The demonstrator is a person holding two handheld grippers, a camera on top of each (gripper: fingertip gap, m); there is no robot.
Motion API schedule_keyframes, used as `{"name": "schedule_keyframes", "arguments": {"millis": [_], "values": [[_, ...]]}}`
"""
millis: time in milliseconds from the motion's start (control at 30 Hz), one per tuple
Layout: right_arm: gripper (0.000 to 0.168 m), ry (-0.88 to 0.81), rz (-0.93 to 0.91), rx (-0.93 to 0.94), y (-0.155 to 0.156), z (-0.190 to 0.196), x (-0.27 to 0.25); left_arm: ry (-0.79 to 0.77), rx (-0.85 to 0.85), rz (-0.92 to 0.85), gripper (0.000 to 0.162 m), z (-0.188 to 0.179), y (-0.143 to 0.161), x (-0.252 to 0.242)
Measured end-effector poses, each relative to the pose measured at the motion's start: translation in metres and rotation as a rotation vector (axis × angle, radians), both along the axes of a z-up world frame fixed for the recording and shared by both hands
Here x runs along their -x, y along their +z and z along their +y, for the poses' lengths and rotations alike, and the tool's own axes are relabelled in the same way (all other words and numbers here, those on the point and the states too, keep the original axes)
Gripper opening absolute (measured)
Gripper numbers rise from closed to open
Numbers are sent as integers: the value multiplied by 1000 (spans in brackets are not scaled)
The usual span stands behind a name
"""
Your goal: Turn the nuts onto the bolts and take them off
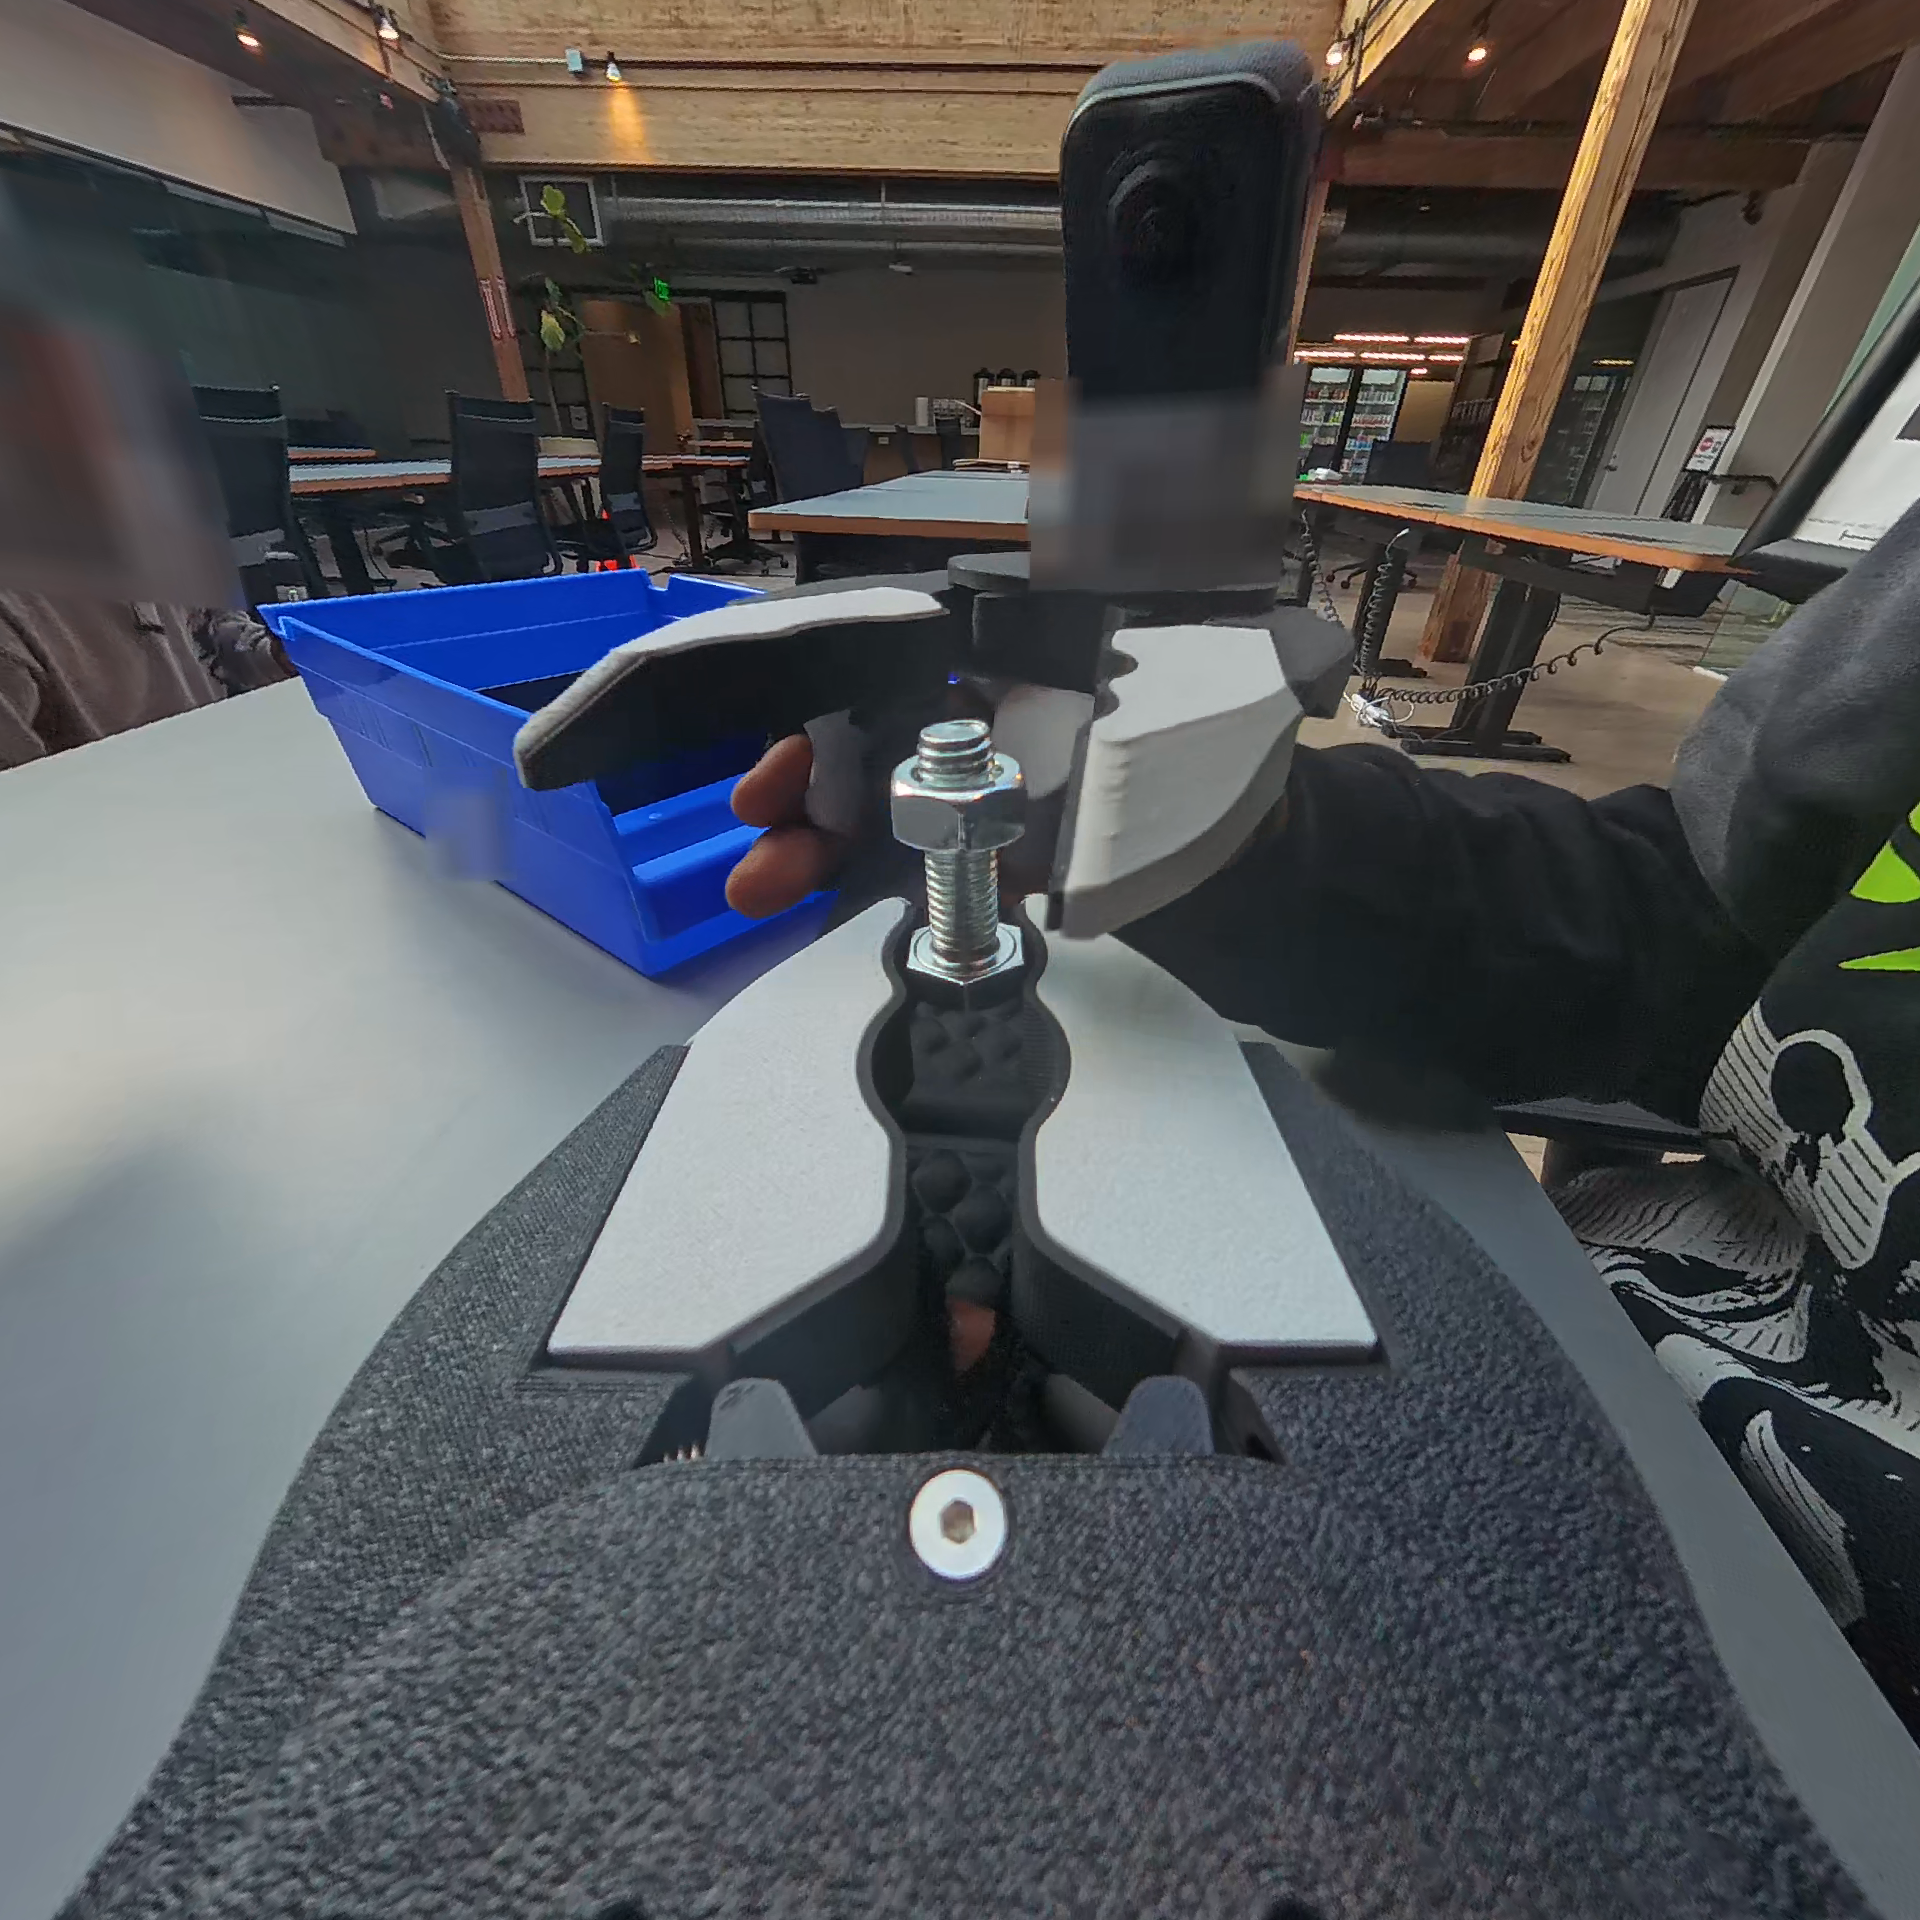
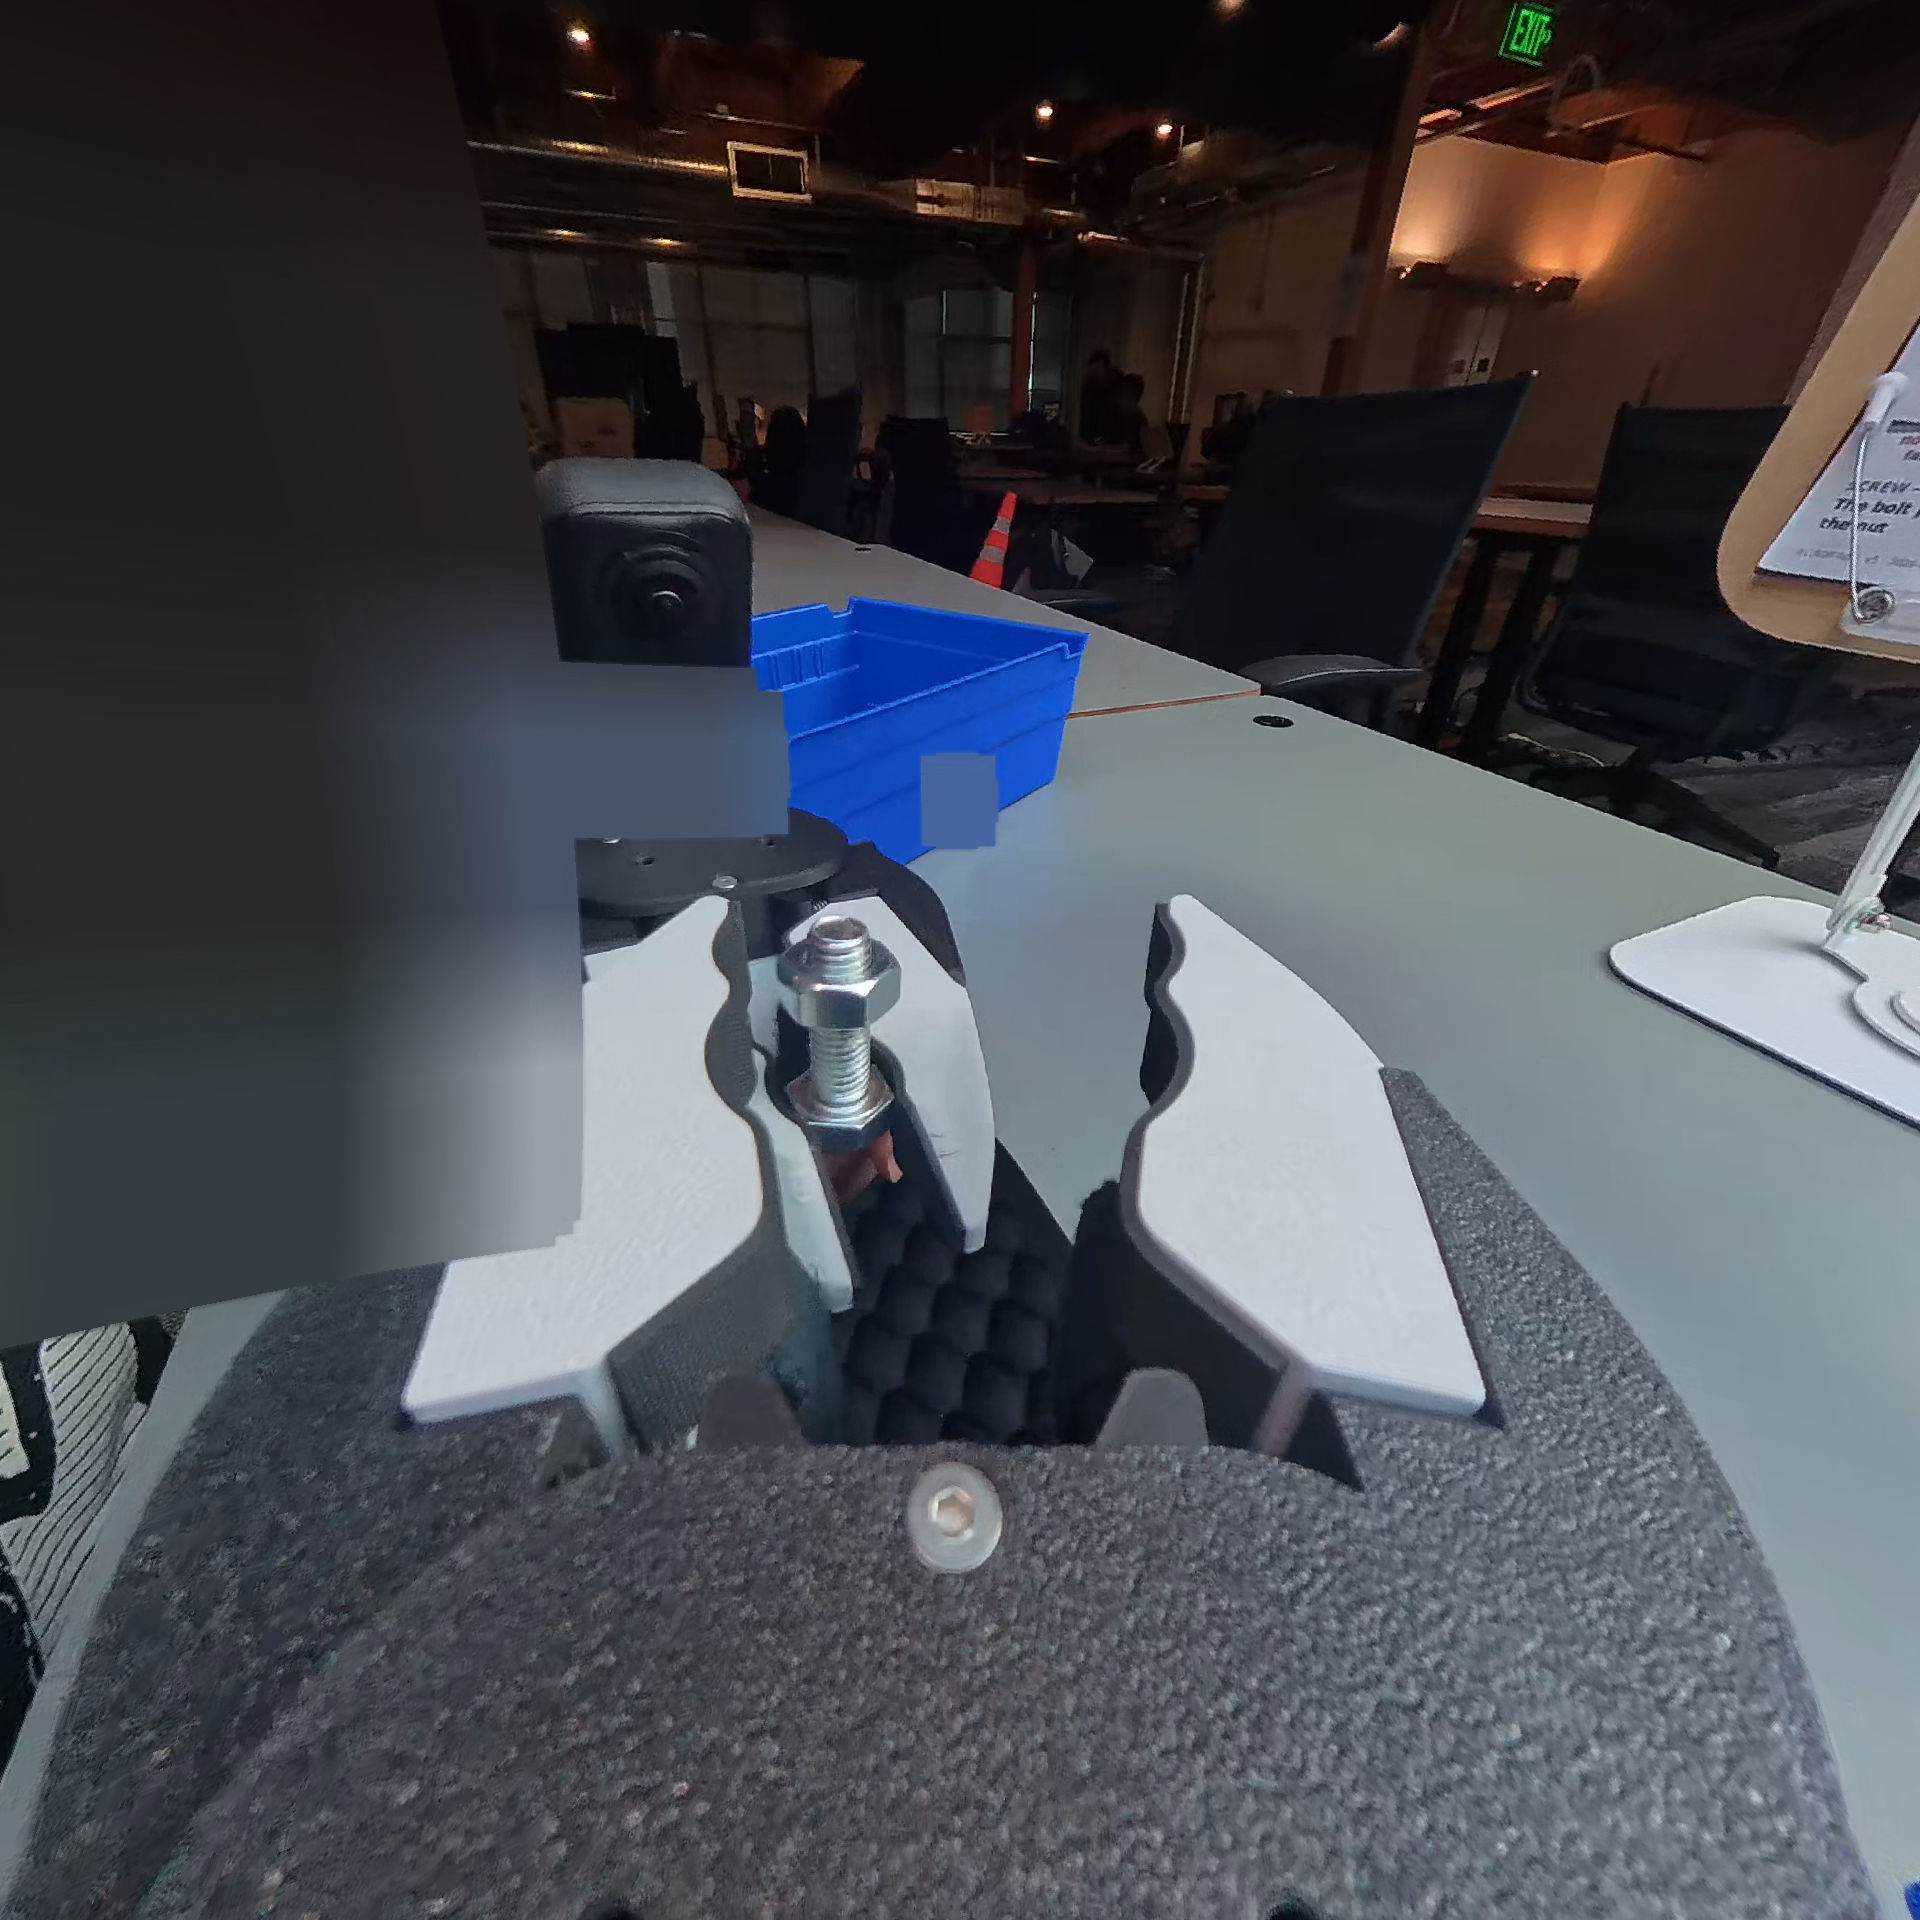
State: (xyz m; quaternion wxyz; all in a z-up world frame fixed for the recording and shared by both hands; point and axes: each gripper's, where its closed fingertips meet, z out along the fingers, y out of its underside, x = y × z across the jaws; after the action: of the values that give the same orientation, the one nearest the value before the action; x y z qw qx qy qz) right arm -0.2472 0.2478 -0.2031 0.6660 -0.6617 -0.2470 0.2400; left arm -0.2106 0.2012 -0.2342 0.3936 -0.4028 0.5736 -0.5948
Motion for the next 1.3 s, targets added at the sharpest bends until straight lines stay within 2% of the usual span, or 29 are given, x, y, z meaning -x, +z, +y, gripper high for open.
{"name": "schedule_keyframes", "arguments": {"millis": [533, 800, 933, 1300], "values": [[69, -74, 25, 5, -2, -19, -47, -5, -2, -2, 16, -1, 0, 0], [83, -5, 3, -13, 2, -10, -12, -1, -1, -1, 16, 0, 0, 0], [83, -16, 5, -7, 2, 2, 1, -1, -2, -1, 16, 0, 0, 0], [81, -57, 25, 0, 2, -10, -29, -5, 0, -4, 16, 0, 1, 1]]}}
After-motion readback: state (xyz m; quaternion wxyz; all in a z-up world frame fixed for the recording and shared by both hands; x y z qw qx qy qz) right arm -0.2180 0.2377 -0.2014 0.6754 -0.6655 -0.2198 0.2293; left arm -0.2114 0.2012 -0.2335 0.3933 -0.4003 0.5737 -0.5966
